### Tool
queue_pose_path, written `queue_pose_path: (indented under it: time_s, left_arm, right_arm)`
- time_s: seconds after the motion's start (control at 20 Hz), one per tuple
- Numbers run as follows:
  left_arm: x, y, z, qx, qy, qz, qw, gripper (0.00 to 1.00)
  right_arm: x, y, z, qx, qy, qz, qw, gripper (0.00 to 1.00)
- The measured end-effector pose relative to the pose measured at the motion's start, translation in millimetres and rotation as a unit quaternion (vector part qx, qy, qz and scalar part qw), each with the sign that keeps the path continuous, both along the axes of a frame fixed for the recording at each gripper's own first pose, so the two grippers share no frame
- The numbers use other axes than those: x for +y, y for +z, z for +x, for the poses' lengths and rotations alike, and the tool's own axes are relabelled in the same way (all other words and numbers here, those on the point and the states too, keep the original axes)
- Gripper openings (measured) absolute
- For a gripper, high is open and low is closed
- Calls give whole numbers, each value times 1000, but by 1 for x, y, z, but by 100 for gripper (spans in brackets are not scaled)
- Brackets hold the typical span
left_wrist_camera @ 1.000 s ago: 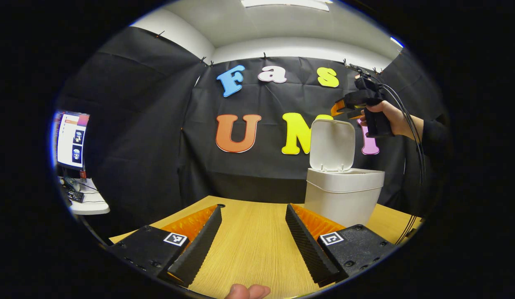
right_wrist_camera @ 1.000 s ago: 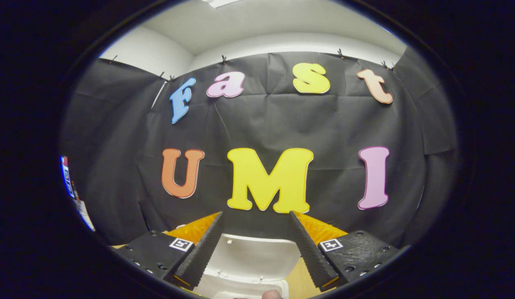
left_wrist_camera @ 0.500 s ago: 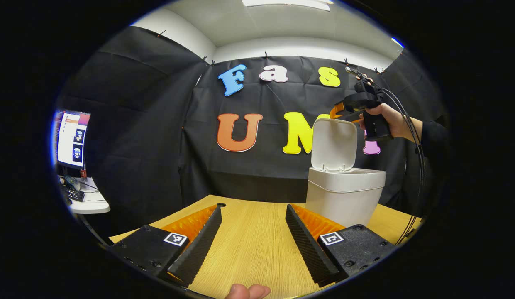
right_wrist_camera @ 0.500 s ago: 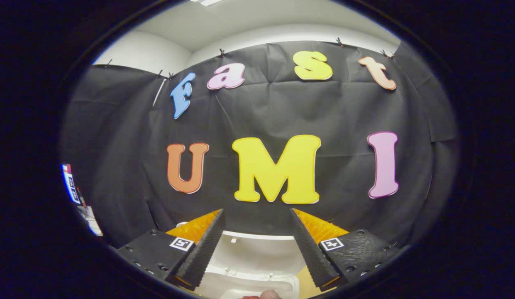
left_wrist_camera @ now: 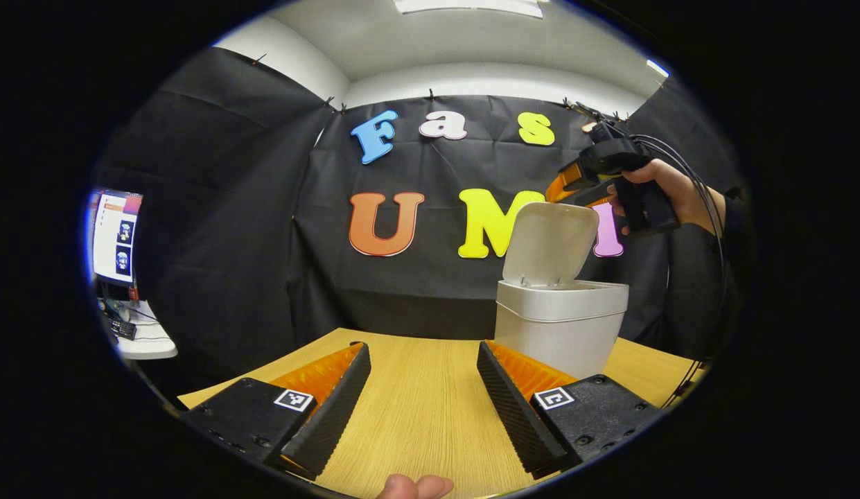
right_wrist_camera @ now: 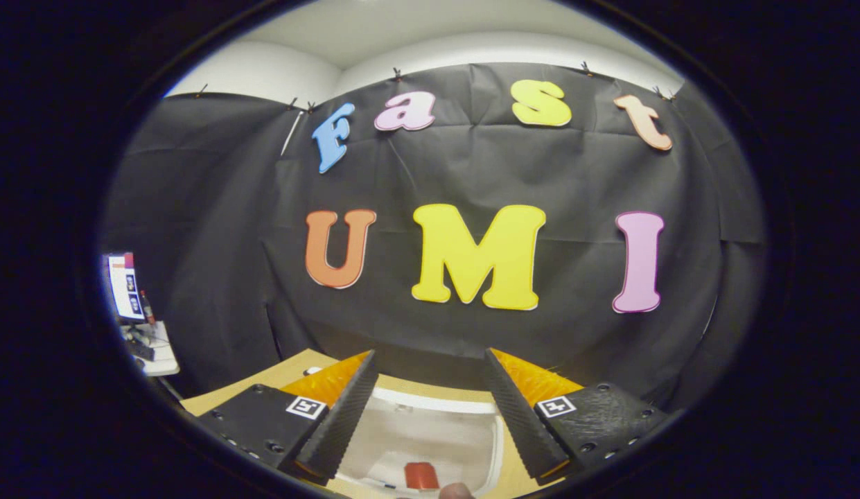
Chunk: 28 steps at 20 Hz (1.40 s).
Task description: Press the lid of the desktop garbage bin to open it, pick up the crumpled paper on the desktop and throw it into the bin, then pick up the pop can on the desktop and drop it into the bin, and finally close the garbage bin lid.
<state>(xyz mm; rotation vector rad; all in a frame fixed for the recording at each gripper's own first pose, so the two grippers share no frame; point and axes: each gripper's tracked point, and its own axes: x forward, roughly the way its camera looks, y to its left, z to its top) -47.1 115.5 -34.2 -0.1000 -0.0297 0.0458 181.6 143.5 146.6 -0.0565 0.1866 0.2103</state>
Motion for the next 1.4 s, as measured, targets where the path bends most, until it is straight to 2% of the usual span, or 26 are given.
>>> queue_pose_path:
  time_s: [0.25, 0.45, 1.0, 1.2, 1.4]
  left_arm:
    - [-6, 4, -1, -4, -5, 10, 1000, 99]
    - [-9, 7, -3, -6, -8, 5, 1000, 99]
    - [-13, 6, -3, -3, -17, -5, 1000, 99]
    - [-15, 1, -2, 2, -19, -8, 1000, 99]
    - [-16, -1, -1, 6, -20, -11, 1000, 99]
  right_arm:
    - [3, -18, -28, -7, 14, -12, 1000, 94]
    - [1, -44, -38, 23, 15, 18, 999, 94]
    - [-13, -124, -54, 84, 8, 49, 995, 96]
    - [-16, -136, -55, 73, 3, 32, 997, 94]
    - [-17, -141, -55, 72, -3, 39, 997, 95]
